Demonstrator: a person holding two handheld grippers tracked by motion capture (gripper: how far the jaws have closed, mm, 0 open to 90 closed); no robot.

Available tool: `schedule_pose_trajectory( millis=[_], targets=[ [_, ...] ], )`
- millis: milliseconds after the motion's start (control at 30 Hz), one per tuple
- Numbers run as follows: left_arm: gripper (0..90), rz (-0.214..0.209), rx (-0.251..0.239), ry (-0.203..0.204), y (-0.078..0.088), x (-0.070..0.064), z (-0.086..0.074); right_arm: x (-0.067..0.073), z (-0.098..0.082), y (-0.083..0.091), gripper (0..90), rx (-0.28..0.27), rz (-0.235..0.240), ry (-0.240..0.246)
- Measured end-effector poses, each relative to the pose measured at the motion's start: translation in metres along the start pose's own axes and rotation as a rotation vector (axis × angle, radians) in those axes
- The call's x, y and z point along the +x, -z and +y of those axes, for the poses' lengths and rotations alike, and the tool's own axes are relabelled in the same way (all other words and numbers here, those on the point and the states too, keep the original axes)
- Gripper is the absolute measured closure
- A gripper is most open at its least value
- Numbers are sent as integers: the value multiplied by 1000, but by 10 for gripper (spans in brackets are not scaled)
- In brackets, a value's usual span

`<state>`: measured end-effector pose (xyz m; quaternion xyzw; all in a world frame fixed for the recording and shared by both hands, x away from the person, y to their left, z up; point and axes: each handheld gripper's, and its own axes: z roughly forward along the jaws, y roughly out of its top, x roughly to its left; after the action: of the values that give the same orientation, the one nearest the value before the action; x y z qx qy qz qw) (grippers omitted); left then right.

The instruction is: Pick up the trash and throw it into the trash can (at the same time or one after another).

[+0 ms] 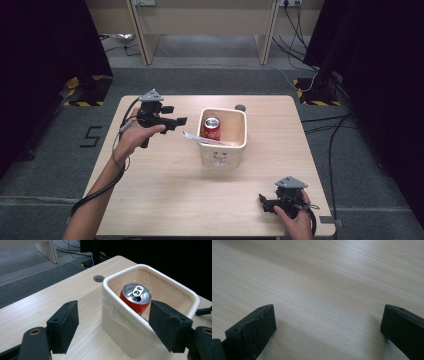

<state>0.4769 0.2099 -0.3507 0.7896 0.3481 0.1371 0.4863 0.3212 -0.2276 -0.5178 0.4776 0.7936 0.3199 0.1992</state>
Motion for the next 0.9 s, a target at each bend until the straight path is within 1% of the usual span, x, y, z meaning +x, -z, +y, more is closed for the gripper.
schedule_pose_trajectory(
  millis=[67, 467, 700, 800, 900],
  targets=[
    [240, -2, -4, 6, 2, 1, -5, 0, 0, 0, 3, 0, 0, 0],
    [243, 19, -16, 40, 10, 7, -30, 0, 0, 0, 3, 0, 0, 1],
    [244, 38, -16, 41, 17, 9, -43, 0, 0, 0, 3, 0, 0, 1],
    [244, 51, -18, 38, 20, 7, -48, 0, 0, 0, 3, 0, -1, 1],
    [244, 52, -17, 35, 22, 5, -53, 0, 0, 0, 3, 1, 0, 1]
  ],
)
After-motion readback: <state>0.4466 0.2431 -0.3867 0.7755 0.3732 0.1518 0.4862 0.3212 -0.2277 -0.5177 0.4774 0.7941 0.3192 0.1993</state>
